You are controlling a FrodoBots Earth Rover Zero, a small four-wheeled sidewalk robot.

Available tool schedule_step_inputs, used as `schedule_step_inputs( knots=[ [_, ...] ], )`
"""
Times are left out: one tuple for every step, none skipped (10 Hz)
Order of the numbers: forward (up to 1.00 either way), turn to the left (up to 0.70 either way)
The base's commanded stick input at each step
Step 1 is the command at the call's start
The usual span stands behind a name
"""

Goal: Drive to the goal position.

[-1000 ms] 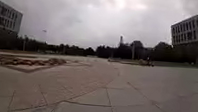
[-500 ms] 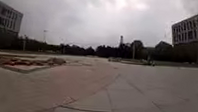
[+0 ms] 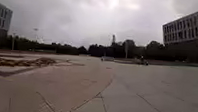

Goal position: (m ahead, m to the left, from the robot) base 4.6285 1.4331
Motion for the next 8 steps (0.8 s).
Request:
schedule_step_inputs(
  knots=[
    [0.7, 0.0],
    [0.7, 0.0],
    [0.7, 0.0],
    [0.7, 0.0],
    [0.7, 0.0],
    [0.7, 0.0],
    [0.7, 0.0],
    [0.66, 0.0]
  ],
)
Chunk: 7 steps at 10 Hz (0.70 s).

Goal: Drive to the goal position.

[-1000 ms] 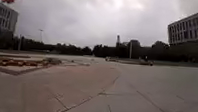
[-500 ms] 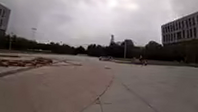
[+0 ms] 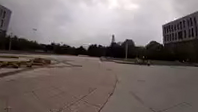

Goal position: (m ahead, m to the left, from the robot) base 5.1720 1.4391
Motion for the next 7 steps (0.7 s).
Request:
schedule_step_inputs(
  knots=[
    [0.58, 0.0],
    [0.5, 0.0],
    [0.42, 0.0],
    [0.34, 0.0],
    [0.26, 0.0],
    [0.18, 0.0],
    [0.1, 0.0]
  ],
)
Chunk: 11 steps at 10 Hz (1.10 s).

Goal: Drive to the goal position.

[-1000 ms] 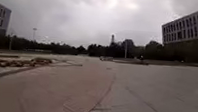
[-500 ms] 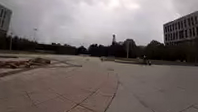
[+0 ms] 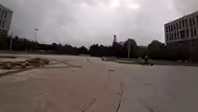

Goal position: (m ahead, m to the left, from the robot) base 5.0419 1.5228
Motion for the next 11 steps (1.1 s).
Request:
schedule_step_inputs(
  knots=[
    [0.02, 0.0],
    [0.0, 0.0],
    [0.0, 0.0],
    [0.0, 0.0],
    [0.0, 0.0],
    [0.0, 0.0],
    [0.0, 0.0],
    [0.12, 0.0],
    [0.3, 0.0],
    [0.48, 0.0],
    [0.65, 0.0]
  ],
)
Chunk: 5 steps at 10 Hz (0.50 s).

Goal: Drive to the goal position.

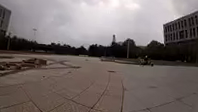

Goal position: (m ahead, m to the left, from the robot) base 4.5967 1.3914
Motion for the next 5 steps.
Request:
schedule_step_inputs(
  knots=[
    [0.7, 0.0],
    [0.7, 0.0],
    [0.7, 0.0],
    [0.7, 0.0],
    [0.53, 0.0]
  ],
)
